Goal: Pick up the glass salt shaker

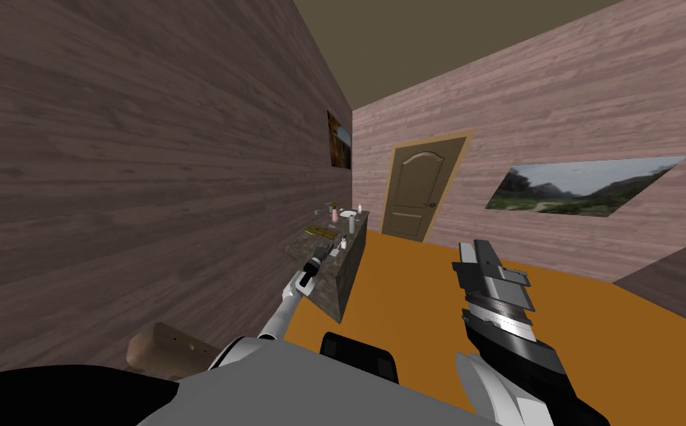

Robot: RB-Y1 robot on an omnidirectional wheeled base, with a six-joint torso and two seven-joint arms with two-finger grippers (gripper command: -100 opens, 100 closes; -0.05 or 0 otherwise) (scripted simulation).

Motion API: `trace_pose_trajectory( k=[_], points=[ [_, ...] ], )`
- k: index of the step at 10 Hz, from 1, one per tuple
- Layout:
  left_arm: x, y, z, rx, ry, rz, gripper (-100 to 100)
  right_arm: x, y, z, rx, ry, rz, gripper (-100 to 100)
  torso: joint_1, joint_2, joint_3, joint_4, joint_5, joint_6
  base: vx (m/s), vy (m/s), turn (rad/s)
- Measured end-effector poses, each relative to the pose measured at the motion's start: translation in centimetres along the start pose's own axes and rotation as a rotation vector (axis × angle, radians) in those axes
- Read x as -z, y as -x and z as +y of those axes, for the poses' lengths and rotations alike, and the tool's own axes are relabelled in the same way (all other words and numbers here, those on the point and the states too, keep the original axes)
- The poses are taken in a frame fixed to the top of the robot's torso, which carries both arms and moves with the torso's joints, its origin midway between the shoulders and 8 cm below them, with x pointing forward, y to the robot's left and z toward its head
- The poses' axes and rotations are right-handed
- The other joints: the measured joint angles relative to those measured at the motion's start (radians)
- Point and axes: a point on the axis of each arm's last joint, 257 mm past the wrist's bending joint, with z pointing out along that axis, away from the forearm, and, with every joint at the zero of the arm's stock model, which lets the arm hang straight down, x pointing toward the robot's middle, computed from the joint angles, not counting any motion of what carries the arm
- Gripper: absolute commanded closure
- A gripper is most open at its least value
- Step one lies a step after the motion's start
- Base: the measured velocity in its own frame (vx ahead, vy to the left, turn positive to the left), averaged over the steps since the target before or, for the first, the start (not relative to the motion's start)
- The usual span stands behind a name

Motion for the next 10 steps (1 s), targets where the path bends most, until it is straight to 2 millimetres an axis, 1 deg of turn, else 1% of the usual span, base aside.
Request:
trace_pose_trajectory(
  k=[2, 3, 4, 5, 6, 7, 8, 9, 10],
  points=[
    [0.2, -0.8, -0.8, 0.035, -0.004, 0.005, -100, 0.0, 0.0, 0.0, 0.0, 0.0, 0.0, 0, 0.002, -0.01, -0.006, -0.002, 0.001, 0.0, 0.15, -0.015, -0.253],
    [0.4, -1.5, -1.4, 0.058, -0.002, 0.013, -100, 0.0, 0.0, 0.0, 0.0, 0.0, 0.0, 0, 0.002, -0.013, -0.008, -0.003, 0.001, -0.001, 0.134, -0.02, -0.105],
    [0.6, -2.5, -1.6, 0.077, 0.004, 0.025, -100, 0.0, 0.0, 0.0, 0.0, 0.0, 0.0, 0, 0.002, -0.012, -0.007, -0.003, 0.001, -0.001, 0.152, -0.028, -0.118],
    [2.0, -4.2, -2.2, 0.101, 0.015, 0.052, -100, 0.0, 0.0, 0.0, 0.0, 0.0, 0.0, 0, 0.002, -0.013, -0.008, -0.003, 0.0, -0.001, 0.076, -0.024, 0.002],
    [2.4, -5.3, -2.1, 0.115, 0.024, 0.069, -100, 0.0, 0.0, 0.0, 0.0, 0.0, 0.0, 0, 0.002, -0.009, -0.006, -0.003, 0.0, -0.001, 0.001, -0.01, 0.029],
    [2.5, -5.3, -2.1, 0.116, 0.024, 0.07, 0, 0.0, 0.0, 0.0, 0.0, 0.0, 0.0, 0, 0.003, -0.005, -0.003, -0.002, 0.0, -0.001, 0.0, 0.0, 0.0],
    [2.5, -5.3, -2.1, 0.116, 0.024, 0.07, -100, 0.0, 0.0, 0.0, 0.0, 0.0, 0.0, 0, 0.003, -0.003, -0.002, -0.001, 0.001, -0.001, 0.0, 0.0, 0.0],
    [2.5, -5.3, -2.1, 0.116, 0.024, 0.07, 100, 0.0, 0.0, 0.0, 0.0, 0.0, 0.0, 0, 0.004, -0.003, -0.002, -0.001, 0.001, -0.001, 0.0, 0.0, 0.0],
    [2.5, -5.3, -2.1, 0.116, 0.024, 0.07, 100, 0.0, 0.0, 0.0, 0.0, 0.0, 0.0, 0, 0.004, -0.003, -0.002, -0.001, 0.001, -0.001, 0.0, 0.0, 0.0]
  ],
)
